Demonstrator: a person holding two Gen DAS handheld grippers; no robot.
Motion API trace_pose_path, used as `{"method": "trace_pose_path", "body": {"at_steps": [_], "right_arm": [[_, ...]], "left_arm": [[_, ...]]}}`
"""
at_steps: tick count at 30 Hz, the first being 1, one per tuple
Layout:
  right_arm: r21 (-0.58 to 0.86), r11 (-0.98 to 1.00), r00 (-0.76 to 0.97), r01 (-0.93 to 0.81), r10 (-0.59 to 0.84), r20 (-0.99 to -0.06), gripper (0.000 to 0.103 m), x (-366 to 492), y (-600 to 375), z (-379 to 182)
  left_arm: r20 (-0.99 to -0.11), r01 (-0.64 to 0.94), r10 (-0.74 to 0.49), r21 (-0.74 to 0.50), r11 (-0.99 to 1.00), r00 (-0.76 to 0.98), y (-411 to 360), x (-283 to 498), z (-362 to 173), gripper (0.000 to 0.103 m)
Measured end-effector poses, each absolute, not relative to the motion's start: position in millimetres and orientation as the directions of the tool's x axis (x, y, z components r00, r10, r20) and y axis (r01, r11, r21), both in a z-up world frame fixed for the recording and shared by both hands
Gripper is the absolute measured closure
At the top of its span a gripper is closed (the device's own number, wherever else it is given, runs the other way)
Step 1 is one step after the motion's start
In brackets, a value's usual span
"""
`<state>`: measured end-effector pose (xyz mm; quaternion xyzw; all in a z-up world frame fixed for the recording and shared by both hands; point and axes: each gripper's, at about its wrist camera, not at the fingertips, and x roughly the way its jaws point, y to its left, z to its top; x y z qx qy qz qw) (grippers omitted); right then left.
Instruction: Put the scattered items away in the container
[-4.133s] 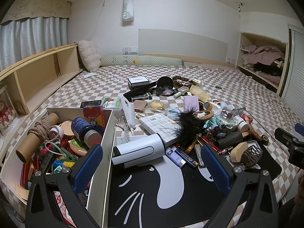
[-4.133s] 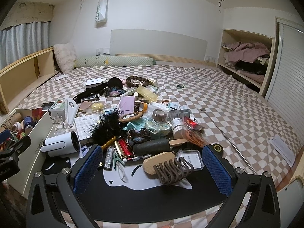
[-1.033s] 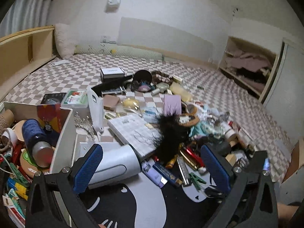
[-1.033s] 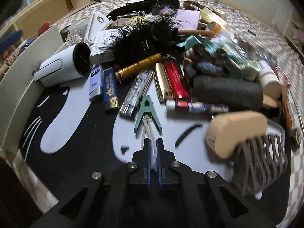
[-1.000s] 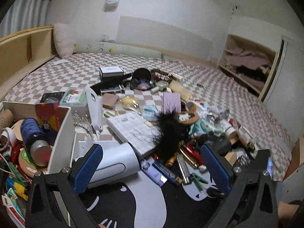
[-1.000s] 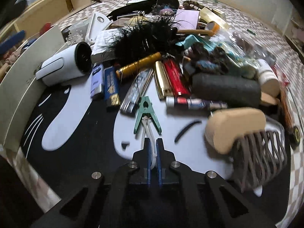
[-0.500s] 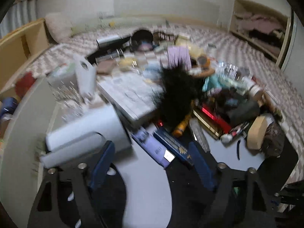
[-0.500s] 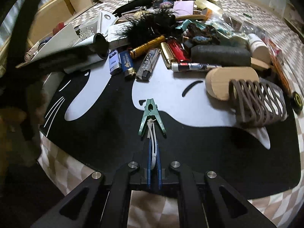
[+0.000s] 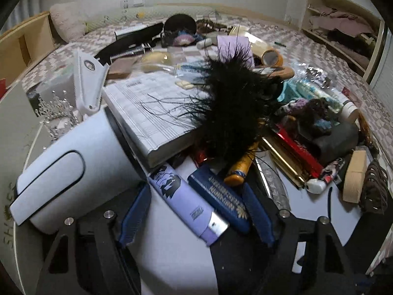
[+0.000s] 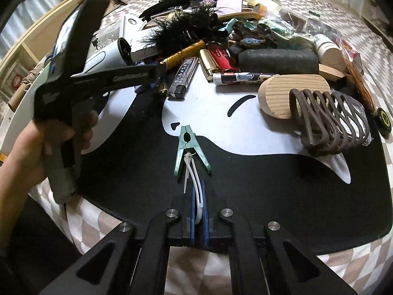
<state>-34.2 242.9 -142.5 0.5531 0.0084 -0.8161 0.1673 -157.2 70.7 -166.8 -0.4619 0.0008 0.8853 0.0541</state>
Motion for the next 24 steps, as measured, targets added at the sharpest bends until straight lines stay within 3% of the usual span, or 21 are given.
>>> {"method": "trace_pose_path", "body": {"at_steps": [5, 12, 15, 24], "right_arm": [[0.179, -0.943, -0.331, 0.279, -0.269, -0.904, 0.097, -33, 246, -142], [0.178, -0.942, -0.334, 0.283, -0.271, -0.903, 0.097, -35, 259, -143], [0.177, -0.943, -0.334, 0.28, -0.269, -0.903, 0.097, -35, 263, -142], [0.174, -0.945, -0.337, 0.278, -0.265, -0.903, 0.097, -28, 275, -140]], "left_arm": [[-0.819, -0.106, 0.111, -0.062, -0.992, -0.563, 68, -154, -168, 0.028], [-0.817, -0.104, 0.158, -0.12, -0.987, -0.555, 46, -140, -164, 0.056], [-0.819, -0.115, 0.149, -0.101, -0.988, -0.554, 40, -131, -163, 0.079], [-0.835, -0.167, 0.224, -0.16, -0.973, -0.503, 29, -100, -159, 0.081]]}}
